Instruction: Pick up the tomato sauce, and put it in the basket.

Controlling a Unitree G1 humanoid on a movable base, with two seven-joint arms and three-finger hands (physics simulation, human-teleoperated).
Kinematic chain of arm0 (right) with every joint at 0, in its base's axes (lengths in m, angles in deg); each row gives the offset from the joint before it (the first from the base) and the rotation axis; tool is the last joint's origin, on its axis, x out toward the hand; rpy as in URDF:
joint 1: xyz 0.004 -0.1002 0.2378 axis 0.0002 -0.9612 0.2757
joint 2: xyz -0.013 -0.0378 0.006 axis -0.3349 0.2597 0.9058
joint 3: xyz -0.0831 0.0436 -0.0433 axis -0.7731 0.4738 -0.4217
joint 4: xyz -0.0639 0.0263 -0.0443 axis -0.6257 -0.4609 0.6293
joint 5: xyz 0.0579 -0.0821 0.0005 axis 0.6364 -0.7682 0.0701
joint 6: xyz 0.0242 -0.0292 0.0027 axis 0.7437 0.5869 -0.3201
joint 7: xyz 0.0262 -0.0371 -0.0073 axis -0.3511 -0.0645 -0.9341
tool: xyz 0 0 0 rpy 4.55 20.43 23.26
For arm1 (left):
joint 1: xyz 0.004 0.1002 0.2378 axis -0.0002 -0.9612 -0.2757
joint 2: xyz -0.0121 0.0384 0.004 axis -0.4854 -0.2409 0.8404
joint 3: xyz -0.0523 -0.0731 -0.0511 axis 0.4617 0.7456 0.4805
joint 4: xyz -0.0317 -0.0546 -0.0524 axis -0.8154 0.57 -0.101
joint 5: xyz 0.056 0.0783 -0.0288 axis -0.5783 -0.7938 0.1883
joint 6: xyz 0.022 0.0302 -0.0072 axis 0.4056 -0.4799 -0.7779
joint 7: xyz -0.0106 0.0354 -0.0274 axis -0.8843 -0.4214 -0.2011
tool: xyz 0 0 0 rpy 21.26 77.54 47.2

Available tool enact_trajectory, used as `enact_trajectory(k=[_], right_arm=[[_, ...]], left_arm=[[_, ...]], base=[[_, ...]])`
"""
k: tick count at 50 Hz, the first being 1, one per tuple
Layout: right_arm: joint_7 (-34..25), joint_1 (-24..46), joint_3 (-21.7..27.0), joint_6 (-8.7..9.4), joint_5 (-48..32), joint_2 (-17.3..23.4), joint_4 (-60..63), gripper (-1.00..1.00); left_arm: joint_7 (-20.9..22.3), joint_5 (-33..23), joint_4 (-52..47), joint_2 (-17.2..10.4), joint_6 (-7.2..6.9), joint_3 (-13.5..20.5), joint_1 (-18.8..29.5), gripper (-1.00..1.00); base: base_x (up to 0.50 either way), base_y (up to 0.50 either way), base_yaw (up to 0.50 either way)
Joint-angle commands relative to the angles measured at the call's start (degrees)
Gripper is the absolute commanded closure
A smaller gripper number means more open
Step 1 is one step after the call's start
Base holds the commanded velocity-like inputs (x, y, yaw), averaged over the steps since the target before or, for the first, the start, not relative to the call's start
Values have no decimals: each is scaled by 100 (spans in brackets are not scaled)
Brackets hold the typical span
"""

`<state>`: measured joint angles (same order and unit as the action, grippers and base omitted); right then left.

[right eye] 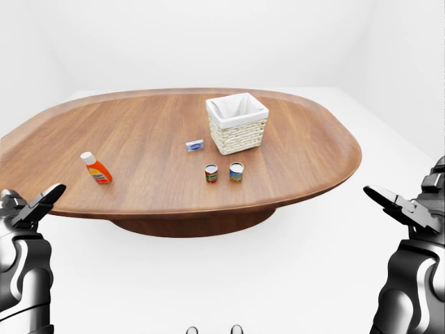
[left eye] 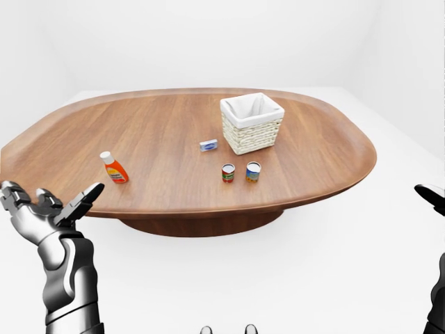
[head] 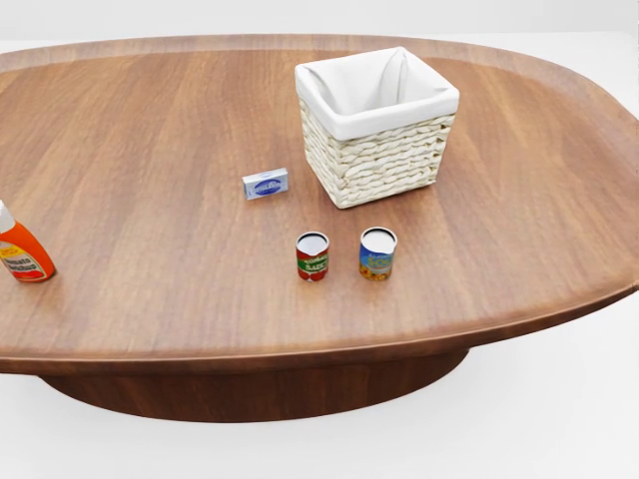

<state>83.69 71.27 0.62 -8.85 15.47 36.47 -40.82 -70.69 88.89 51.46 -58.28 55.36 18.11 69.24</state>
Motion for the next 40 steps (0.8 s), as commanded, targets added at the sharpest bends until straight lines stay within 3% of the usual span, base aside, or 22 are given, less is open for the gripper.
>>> enact_trajectory(k=[1,33,40], right_arm=[[-21,-2,-6,0,6,-3,-44,-100],[-29,29,-92,0,-57,-5,-85,-100],[-61,25,-166,0,-291,-26,-77,-100]], left_arm=[[24,-5,72,-1,51,-21,19,-100],[33,6,49,0,1,-27,14,-100],[65,-7,144,-2,64,-49,35,-100]], base=[[0,-39,0],[0,-39,0],[0,0,0]])
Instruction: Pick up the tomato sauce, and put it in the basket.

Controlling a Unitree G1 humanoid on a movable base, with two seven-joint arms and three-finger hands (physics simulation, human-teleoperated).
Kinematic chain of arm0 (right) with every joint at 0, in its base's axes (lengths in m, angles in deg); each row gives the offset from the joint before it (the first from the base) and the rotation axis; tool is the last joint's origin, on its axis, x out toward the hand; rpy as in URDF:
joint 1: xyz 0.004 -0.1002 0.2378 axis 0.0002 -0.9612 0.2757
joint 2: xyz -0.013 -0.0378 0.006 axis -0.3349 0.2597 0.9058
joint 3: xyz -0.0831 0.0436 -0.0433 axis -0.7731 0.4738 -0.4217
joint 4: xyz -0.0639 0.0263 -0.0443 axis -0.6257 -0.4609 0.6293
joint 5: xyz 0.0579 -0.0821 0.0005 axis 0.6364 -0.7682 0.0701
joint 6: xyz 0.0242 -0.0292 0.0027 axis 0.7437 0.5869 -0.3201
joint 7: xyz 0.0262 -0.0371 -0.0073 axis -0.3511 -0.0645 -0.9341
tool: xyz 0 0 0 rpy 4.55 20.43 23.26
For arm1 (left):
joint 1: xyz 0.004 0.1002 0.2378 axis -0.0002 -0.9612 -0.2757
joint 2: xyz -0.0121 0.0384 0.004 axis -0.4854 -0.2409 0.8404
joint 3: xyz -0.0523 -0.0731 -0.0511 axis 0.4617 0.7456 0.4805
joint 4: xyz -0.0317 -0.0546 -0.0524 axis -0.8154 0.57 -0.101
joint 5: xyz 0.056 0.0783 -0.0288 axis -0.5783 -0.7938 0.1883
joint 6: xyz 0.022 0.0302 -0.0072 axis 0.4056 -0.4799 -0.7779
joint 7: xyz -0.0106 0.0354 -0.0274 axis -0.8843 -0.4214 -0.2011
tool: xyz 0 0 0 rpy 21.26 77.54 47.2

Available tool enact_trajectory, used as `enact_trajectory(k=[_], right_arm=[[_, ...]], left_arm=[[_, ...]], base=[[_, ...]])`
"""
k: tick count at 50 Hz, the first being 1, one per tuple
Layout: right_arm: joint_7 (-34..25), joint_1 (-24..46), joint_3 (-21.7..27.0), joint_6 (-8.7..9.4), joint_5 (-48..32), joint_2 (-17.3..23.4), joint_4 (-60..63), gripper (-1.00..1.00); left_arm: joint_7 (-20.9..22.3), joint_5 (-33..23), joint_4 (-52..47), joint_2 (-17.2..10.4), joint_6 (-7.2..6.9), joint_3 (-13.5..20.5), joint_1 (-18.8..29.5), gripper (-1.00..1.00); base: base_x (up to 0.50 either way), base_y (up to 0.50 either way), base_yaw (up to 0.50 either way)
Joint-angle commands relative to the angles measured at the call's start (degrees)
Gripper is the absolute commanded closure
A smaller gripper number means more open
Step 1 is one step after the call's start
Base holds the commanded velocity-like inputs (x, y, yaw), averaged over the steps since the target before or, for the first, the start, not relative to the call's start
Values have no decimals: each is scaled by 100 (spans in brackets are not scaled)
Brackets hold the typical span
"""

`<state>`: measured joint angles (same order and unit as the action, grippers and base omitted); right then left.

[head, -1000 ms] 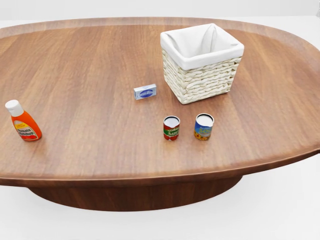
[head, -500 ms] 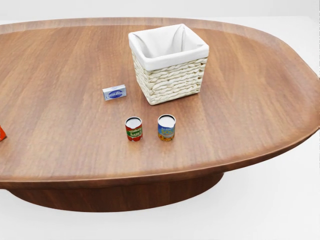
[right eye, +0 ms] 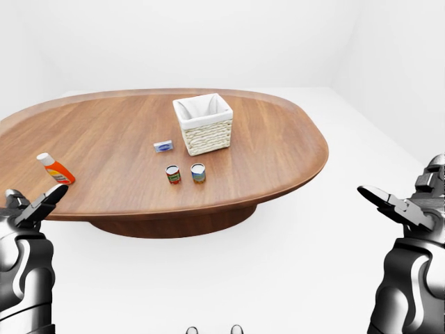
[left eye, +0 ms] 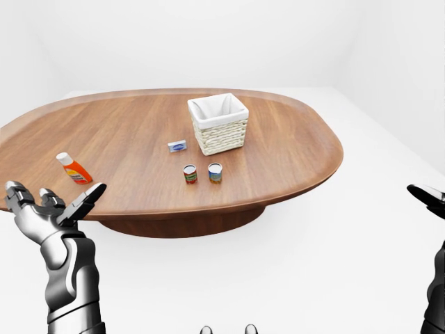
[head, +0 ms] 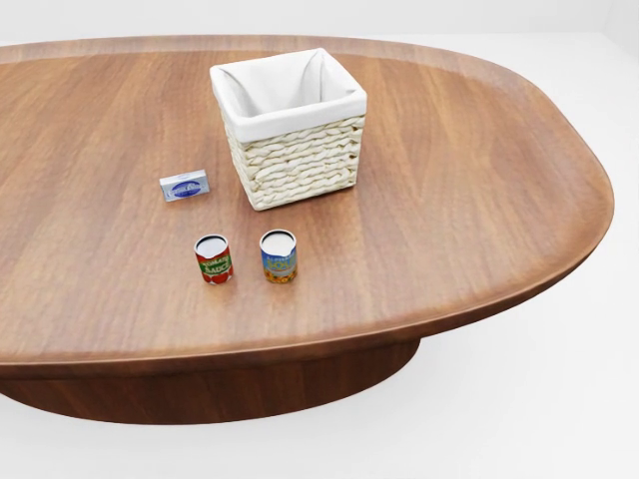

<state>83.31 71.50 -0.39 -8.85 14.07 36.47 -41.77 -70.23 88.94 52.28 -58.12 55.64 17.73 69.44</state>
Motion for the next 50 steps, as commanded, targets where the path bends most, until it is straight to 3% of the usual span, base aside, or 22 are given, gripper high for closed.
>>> enact_trajectory(k=[1,11,50], right_arm=[[-26,5,-61,0,-156,-27,21,-100],[-102,25,-109,0,-264,-51,-26,-100],[-132,18,-126,0,-265,-79,-51,-100]], left_arm=[[20,-4,57,-18,32,-10,12,-100],[12,-16,9,-4,16,-17,-17,-100],[94,15,182,-5,43,-80,38,-100]], base=[[0,0,0],[2,0,0],[32,0,0]])
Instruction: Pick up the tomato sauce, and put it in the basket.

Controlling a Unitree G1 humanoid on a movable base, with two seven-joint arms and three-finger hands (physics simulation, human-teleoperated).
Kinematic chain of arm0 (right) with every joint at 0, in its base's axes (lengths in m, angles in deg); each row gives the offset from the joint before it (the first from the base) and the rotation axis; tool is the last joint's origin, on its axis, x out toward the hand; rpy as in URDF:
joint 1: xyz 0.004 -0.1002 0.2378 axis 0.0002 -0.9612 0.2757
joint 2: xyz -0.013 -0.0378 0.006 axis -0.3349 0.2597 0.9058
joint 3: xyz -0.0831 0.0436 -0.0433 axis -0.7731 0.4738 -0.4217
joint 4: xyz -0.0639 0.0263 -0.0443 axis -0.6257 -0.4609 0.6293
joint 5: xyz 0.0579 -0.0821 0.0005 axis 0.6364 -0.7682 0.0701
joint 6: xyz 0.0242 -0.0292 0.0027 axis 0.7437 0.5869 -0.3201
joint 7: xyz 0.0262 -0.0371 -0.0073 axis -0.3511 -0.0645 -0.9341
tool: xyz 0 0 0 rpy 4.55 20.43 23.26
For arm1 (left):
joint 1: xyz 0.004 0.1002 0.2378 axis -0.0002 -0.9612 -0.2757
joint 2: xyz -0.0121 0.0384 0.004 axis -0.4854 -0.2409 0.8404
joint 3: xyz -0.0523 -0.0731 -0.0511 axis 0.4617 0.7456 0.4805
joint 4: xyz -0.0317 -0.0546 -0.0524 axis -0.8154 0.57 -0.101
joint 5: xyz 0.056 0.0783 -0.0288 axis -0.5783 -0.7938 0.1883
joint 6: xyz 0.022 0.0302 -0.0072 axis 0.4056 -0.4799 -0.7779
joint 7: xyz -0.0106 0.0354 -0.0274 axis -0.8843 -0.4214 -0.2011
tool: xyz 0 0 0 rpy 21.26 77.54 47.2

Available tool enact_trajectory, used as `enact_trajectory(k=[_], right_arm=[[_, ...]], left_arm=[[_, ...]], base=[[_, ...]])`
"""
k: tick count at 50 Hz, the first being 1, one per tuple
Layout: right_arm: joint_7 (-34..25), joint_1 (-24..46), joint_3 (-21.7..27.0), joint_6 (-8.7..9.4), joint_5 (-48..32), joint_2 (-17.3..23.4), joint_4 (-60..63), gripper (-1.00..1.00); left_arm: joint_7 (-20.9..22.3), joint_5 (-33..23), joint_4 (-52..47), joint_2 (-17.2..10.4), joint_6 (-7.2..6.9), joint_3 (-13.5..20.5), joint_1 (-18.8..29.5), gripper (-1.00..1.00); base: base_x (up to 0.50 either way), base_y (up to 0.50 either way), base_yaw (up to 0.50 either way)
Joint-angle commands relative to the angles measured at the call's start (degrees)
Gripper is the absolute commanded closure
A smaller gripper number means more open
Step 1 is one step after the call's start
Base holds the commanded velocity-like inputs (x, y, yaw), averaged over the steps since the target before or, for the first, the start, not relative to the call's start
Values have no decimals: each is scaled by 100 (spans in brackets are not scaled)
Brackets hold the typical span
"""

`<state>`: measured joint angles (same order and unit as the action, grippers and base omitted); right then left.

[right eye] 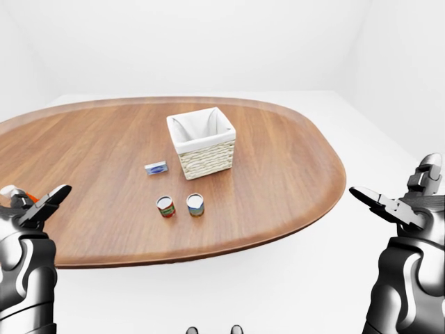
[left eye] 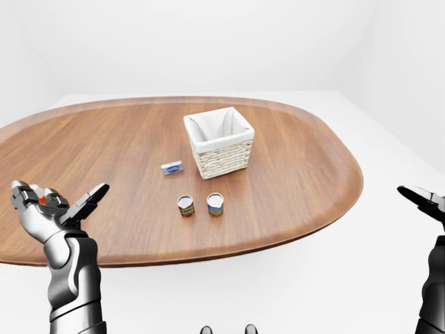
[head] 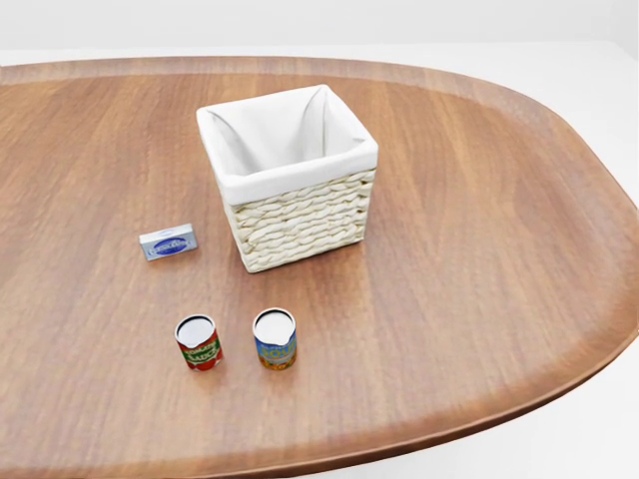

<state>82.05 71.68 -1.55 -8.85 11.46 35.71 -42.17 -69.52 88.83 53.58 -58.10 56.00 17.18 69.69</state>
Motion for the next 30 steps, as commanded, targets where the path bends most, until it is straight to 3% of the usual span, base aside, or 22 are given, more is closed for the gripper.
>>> enact_trajectory(k=[1,30], right_arm=[[-4,-3,-10,0,-4,-4,-5,-100],[-9,-5,-30,0,7,-21,17,-100]], left_arm=[[21,23,51,-7,5,-26,13,-100],[54,23,189,-29,82,-47,55,-100]], base=[[32,0,0],[32,0,0]])
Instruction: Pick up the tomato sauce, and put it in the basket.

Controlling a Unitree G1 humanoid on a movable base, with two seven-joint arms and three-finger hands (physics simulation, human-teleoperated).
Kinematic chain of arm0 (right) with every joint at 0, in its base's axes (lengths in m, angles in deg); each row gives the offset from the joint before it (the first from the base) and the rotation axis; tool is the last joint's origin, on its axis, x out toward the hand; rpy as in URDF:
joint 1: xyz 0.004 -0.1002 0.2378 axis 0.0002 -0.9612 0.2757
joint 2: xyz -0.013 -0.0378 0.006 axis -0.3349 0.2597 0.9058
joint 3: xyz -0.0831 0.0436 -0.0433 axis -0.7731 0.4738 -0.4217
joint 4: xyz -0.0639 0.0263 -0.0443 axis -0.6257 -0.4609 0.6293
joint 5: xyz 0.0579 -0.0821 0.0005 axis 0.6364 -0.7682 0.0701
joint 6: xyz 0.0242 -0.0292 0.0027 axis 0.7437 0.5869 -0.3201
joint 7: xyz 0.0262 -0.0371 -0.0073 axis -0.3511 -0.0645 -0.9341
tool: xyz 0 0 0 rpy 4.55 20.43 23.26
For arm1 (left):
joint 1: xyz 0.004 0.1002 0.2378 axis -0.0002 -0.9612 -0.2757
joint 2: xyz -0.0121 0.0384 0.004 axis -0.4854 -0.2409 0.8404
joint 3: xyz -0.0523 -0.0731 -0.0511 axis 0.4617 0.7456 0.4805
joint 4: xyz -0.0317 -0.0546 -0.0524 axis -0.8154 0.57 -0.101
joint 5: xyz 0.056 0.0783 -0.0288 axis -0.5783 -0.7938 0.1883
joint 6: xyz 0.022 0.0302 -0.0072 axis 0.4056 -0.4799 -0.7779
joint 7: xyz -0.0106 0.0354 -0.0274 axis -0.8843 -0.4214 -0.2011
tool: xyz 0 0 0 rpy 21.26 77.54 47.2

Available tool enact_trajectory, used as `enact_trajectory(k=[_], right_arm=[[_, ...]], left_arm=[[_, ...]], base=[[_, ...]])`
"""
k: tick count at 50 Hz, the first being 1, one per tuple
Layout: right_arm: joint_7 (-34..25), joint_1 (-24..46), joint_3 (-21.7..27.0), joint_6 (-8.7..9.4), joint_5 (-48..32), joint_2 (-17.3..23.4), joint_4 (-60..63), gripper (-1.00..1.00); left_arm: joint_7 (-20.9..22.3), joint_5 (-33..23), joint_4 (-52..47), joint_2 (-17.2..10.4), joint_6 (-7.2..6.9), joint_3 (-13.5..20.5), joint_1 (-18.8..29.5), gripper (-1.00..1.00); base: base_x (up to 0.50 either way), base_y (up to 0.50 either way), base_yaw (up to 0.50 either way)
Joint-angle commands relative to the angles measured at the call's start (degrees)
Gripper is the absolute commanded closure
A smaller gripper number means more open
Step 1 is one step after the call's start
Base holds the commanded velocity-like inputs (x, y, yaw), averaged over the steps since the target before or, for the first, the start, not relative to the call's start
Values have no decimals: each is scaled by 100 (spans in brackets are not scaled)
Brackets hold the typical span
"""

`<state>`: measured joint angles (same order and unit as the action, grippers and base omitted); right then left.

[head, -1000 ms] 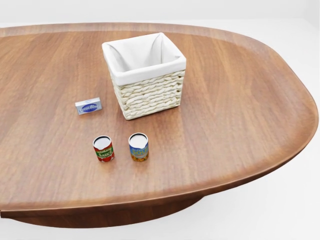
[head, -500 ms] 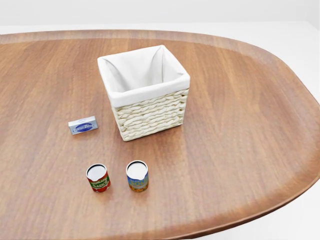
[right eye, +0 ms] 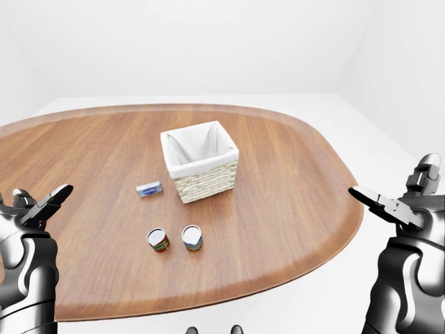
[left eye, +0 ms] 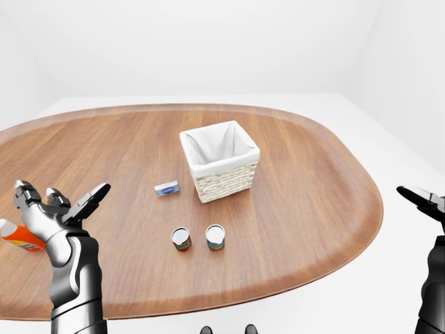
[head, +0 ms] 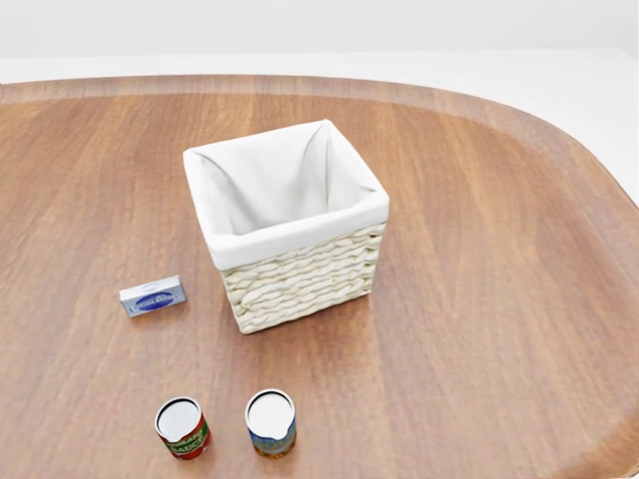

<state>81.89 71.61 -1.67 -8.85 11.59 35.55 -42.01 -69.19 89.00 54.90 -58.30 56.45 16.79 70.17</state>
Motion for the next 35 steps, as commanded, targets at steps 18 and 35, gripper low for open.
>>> enact_trajectory(k=[18,35], right_arm=[[-15,-25,-18,0,39,-37,-12,-100],[-41,-37,-22,0,44,-46,-4,-100]], left_arm=[[85,-141,-4,31,53,-100,-15,-100],[583,-3233,1141,128,73,-1253,317,-100]], base=[[19,0,0],[0,0,0]])
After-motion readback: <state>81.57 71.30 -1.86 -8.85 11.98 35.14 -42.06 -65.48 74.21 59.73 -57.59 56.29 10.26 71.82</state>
